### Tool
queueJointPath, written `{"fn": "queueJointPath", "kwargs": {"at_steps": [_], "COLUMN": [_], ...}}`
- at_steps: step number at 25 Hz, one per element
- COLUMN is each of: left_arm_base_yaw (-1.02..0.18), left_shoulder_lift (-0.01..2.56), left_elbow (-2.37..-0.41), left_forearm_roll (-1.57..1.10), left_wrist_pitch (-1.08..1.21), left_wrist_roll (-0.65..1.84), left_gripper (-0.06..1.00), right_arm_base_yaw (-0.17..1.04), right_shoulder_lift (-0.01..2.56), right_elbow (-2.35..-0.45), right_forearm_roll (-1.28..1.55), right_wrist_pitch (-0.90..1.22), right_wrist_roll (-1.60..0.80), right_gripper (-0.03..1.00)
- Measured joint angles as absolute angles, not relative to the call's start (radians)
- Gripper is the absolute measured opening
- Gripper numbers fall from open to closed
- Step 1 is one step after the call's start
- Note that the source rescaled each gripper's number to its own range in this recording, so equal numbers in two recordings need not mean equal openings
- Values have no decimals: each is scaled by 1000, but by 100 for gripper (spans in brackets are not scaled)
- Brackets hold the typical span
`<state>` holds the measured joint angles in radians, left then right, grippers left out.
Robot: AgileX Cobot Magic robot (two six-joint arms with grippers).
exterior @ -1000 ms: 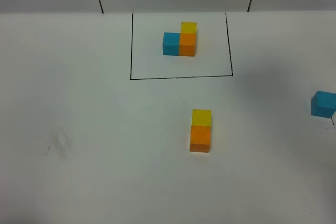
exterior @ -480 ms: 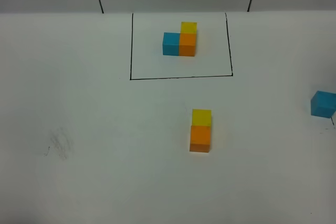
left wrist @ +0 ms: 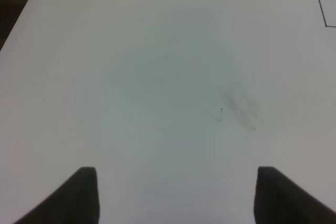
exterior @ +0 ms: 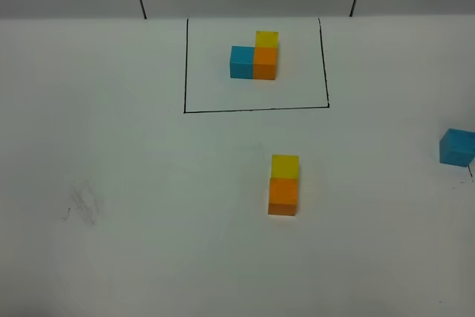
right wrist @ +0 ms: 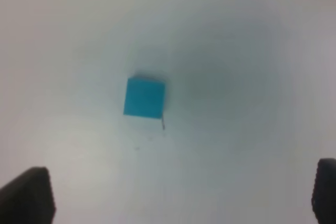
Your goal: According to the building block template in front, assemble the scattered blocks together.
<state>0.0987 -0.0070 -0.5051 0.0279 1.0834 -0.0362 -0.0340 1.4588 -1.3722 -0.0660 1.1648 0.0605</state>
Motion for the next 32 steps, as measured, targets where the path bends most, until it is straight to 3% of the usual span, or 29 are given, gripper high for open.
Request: {"fn": "queueJointPath", "kwargs": {"at_steps": [10,32], "left_arm_base_yaw": [99,99], "left_shoulder_lift": [-7,-7], "left_elbow": [-505,-505], "left_forearm_roll": [28,28], "left_wrist_pitch": [1083,1083], "left_wrist_roll": [-36,-36], "left_gripper": [40,40], "right_arm_base_yaw": [-52,-52], "right_shoulder_lift": [1580,1852], "right_elbow": [-1141,-1130], "right_forearm_roll": [45,60], "right_wrist_pitch": [897,690], "right_wrist_roll": [79,165], "right_gripper": [100,100]}}
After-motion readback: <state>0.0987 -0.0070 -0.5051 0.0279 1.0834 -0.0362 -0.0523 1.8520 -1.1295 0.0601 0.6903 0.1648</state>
